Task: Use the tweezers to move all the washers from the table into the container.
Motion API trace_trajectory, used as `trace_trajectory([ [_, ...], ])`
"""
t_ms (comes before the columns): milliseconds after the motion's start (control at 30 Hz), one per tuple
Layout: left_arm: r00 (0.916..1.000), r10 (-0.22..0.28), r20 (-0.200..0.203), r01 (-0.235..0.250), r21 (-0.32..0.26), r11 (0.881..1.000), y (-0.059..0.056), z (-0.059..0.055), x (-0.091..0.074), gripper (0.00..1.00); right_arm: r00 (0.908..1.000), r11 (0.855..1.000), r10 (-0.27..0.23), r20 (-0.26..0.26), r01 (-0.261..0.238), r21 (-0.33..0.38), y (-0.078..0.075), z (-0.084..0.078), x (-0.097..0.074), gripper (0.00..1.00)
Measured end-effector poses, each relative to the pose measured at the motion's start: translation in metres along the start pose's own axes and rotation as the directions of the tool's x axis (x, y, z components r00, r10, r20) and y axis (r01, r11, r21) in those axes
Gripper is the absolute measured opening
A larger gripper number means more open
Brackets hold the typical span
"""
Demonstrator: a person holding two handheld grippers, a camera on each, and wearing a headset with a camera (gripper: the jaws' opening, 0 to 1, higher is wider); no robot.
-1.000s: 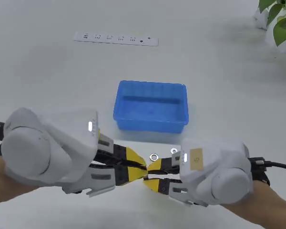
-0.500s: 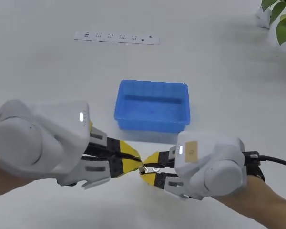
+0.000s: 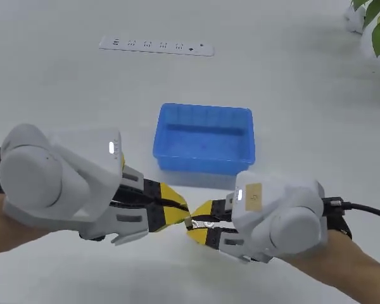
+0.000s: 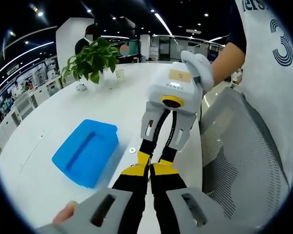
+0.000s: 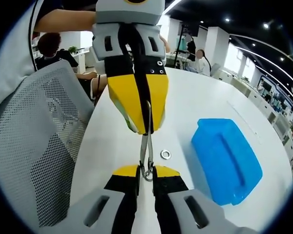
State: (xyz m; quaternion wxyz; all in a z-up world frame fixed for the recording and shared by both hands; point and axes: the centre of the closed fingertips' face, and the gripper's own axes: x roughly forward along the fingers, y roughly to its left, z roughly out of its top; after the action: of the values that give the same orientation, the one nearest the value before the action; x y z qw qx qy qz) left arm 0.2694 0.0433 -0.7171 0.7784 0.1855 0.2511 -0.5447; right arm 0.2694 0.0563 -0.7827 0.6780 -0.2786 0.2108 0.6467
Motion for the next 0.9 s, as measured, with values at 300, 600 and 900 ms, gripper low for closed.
trace_trajectory([
  [300,0.9998,-0.019,-0.004,0.019,-0.005,1.0,-0.0012,0.001,0.0001,0.06,0.9997,1.0,0.005,0.023,-0.004,-0.023,-0.0019,0.0084,0.0027,0.16],
  [600,0.9991,-0.041,0.0,0.041,-0.035,0.999,0.0008,0.0032,0.002,0.06,0.9997,0.997,0.004,-0.024,-0.006,-0.082,0.0001,0.0037,0.0026,0.12],
  [900,0.9985,-0.055,-0.006,0.054,-0.034,0.998,-0.0015,0.004,0.0031,0.06,0.9997,0.999,0.001,-0.023,-0.002,-0.047,0.0002,0.0028,0.002,0.1],
])
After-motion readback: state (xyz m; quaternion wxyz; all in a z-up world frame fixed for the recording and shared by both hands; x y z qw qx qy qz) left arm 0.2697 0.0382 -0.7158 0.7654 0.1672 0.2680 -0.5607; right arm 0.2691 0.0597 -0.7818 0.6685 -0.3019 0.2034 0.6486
